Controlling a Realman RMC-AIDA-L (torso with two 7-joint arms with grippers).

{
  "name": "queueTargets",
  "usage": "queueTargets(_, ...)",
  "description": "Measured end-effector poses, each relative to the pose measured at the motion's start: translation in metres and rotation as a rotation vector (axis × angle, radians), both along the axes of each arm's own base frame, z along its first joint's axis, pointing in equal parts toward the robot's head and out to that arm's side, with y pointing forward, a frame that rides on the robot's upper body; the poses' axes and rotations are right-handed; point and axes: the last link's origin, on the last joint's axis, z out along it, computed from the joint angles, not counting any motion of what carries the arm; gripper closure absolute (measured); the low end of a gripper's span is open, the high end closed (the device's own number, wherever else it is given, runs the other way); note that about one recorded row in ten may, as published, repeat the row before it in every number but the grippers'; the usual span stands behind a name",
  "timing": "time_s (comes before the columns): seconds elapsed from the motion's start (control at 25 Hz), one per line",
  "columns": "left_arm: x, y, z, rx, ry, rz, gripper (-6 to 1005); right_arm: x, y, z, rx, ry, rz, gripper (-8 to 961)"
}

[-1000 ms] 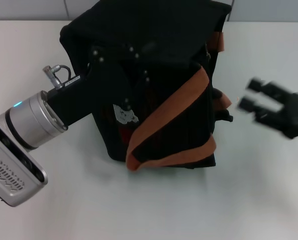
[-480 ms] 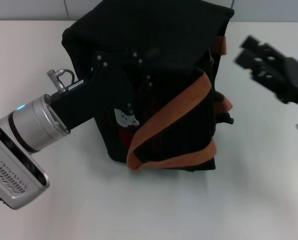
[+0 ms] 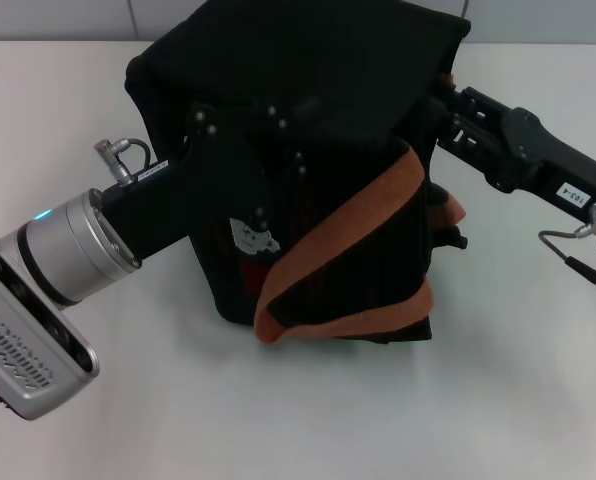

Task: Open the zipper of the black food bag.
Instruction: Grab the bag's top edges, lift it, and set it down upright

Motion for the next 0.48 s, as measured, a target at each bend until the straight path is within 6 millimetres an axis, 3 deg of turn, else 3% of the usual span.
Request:
queueTargets(0.2, 0.001, 0.000, -0.001, -0.003, -0.002, 0.000, 902, 0.004, 0.003, -0.002, 0.006, -0.011, -0.035, 436)
queueTargets(0.48, 0.002, 0.000, -0.002, 0.002, 0.001, -0.003, 902, 0.021, -0.008, -0.002, 0.012, -0.025, -0.093, 441)
